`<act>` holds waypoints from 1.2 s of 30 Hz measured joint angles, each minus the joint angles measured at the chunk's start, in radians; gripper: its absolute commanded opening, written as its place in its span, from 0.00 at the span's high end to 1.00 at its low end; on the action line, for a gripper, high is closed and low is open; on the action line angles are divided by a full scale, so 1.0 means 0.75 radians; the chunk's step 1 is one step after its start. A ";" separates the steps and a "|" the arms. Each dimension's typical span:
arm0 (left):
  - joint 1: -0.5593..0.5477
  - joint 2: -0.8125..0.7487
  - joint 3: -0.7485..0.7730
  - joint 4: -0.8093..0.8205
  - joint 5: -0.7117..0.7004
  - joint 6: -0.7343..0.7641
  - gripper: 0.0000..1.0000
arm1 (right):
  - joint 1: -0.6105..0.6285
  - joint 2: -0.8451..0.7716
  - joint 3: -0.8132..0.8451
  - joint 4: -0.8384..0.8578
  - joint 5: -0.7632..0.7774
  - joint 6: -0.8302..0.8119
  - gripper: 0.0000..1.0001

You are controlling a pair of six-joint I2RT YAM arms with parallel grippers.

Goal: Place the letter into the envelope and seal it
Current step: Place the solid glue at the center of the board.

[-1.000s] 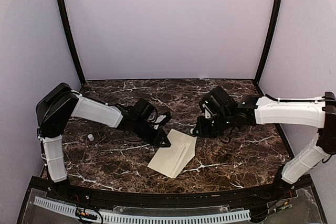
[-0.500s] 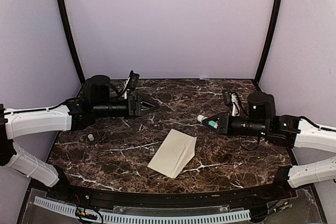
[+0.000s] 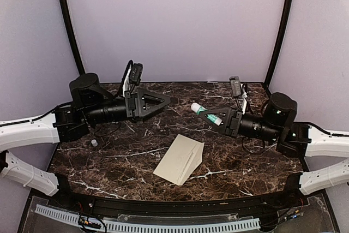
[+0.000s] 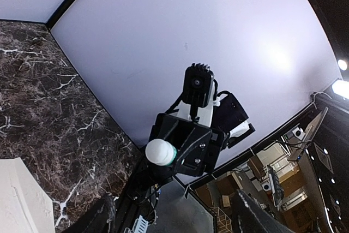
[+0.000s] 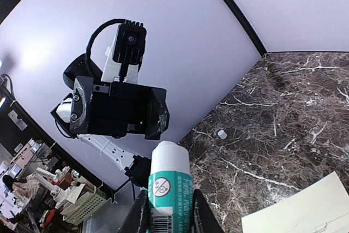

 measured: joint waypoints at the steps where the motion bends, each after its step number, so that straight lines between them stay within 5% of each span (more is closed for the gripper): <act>1: -0.018 0.003 0.000 0.014 -0.010 -0.014 0.25 | 0.016 0.022 0.008 0.031 -0.001 -0.007 1.00; 15: -0.070 0.131 0.060 0.074 0.071 -0.124 0.20 | 0.127 0.203 0.146 0.115 -0.056 -0.077 1.00; 36: -0.080 0.212 0.135 -0.004 0.179 -0.139 0.75 | 0.135 0.221 0.200 -0.016 -0.076 -0.141 1.00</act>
